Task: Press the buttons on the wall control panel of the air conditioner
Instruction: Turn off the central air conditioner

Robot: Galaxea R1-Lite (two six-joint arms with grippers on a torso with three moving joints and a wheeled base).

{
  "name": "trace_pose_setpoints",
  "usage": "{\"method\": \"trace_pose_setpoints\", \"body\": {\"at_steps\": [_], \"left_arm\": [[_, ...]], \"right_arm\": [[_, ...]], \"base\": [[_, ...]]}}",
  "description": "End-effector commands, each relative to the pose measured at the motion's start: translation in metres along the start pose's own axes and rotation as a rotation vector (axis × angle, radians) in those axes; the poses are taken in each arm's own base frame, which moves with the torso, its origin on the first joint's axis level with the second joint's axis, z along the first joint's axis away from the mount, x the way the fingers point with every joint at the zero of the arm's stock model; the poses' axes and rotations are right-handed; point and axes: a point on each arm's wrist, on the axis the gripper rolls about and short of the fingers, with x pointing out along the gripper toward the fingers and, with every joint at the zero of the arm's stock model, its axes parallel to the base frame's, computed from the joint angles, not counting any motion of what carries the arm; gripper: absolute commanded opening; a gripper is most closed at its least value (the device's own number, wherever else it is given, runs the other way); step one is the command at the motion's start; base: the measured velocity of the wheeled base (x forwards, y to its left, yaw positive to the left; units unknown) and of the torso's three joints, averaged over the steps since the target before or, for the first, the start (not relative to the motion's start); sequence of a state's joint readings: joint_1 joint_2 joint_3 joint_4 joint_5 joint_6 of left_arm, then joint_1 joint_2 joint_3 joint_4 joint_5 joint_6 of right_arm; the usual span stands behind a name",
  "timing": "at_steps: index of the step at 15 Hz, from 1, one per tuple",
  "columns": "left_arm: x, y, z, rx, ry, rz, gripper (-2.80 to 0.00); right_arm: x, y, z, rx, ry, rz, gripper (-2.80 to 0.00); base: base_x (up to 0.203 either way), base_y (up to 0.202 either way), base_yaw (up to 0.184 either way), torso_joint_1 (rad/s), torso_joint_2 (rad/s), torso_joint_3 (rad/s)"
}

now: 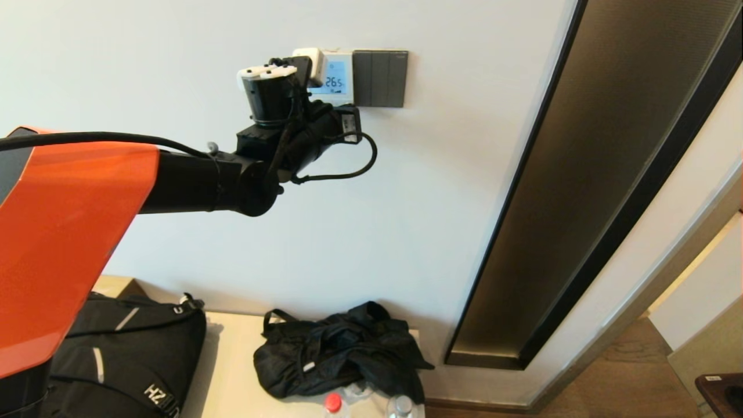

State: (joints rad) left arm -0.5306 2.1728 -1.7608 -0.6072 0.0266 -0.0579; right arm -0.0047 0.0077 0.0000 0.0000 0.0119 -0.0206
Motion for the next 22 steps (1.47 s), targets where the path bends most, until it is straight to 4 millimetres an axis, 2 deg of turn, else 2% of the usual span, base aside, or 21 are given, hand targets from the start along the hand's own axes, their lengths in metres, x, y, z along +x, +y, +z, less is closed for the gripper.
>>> {"method": "trace_pose_setpoints", "body": {"at_steps": [1, 8, 14, 18, 22], "left_arm": [[0.003, 0.004, 0.0, 0.001, -0.005, 0.01, -2.8], [0.001, 0.012, 0.003, 0.003, -0.009, 0.026, -2.8], [-0.017, 0.01, 0.017, -0.004, -0.012, 0.024, -2.8], [-0.046, 0.011, 0.022, -0.003, -0.011, 0.026, -2.8], [-0.091, 0.028, 0.028, 0.006, -0.019, 0.071, -2.8]], "right_arm": [[0.0, 0.0, 0.0, 0.0, 0.003, 0.0, -2.8], [0.0, 0.0, 0.0, -0.001, 0.003, 0.001, -2.8], [0.0, 0.0, 0.0, 0.0, 0.003, 0.0, -2.8], [0.0, 0.0, 0.0, -0.001, 0.003, 0.001, -2.8], [0.0, 0.0, 0.0, 0.001, 0.003, 0.0, -2.8]], "base": [[0.0, 0.0, 0.0, 0.0, 0.0, 0.0], [0.0, 0.0, 0.0, 0.0, 0.0, 0.0], [0.0, 0.0, 0.0, 0.0, 0.0, 0.0], [0.0, 0.0, 0.0, 0.0, 0.0, 0.0], [0.0, 0.0, 0.0, 0.0, 0.0, 0.0]]}}
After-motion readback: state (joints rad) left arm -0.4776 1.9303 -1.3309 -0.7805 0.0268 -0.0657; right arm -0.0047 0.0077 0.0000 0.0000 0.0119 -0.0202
